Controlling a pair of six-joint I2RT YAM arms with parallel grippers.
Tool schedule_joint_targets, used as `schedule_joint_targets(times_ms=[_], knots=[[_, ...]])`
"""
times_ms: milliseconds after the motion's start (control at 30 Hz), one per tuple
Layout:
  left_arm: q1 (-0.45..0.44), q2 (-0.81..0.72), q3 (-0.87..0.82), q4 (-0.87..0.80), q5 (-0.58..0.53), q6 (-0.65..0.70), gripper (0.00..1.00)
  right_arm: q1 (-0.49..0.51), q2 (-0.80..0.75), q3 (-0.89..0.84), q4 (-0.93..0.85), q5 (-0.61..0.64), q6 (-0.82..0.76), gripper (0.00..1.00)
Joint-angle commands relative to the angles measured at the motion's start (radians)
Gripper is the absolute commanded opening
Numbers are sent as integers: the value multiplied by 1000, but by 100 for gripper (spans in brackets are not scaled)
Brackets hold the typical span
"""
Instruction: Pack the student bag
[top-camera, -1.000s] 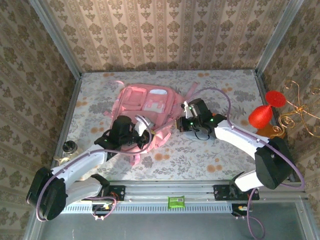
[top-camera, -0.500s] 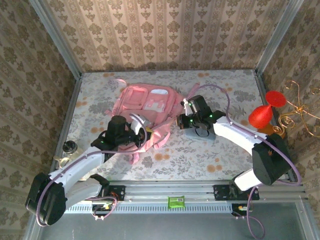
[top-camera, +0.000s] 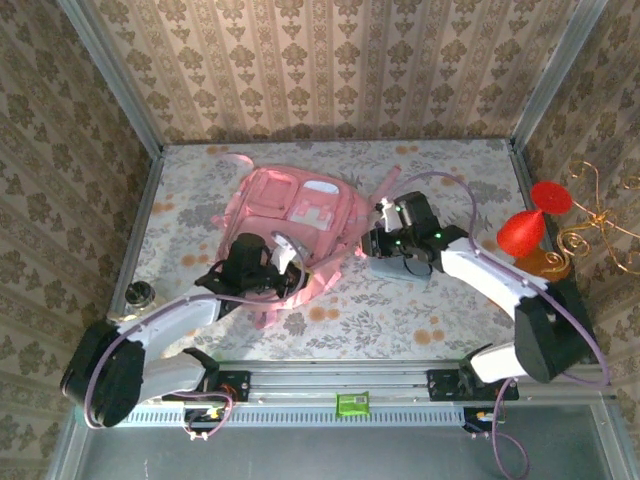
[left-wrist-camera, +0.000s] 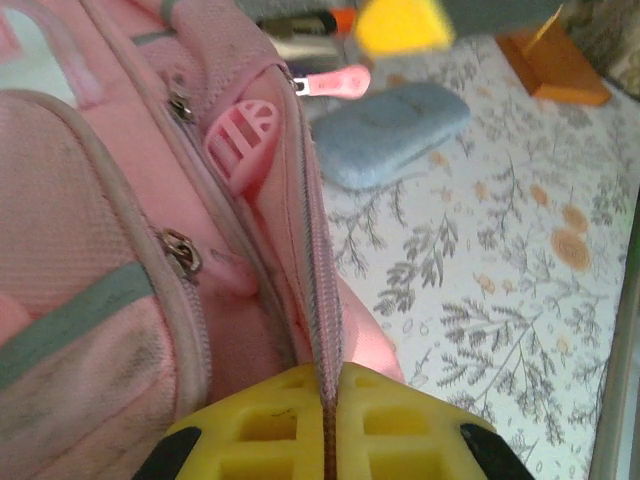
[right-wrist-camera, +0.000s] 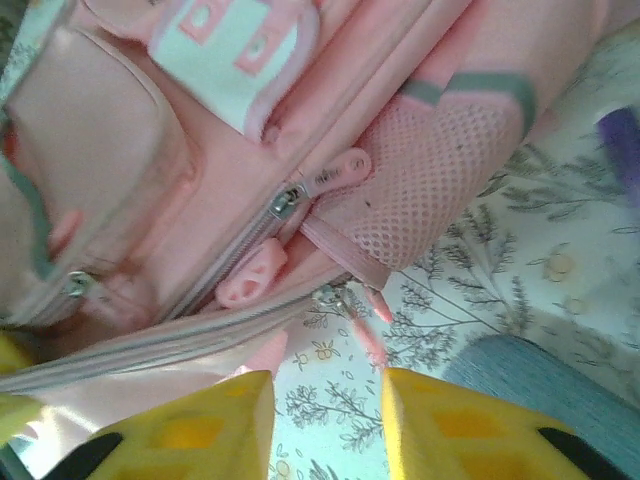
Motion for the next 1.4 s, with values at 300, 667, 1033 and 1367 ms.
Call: schedule_joint_targets(times_ms=[300, 667, 1033, 1367], knots=[[-40, -90, 17, -16, -96, -35, 53, 15, -37, -22, 58, 119, 88, 46], [308, -248, 60, -266, -446, -396, 85, 188, 198, 158, 32, 249, -59, 55], [442, -96, 91, -281, -466, -426, 91, 164, 403, 379, -133, 198, -481, 64], [420, 38, 142, -258, -348, -441, 91, 79, 494, 470, -254, -11, -776, 62]])
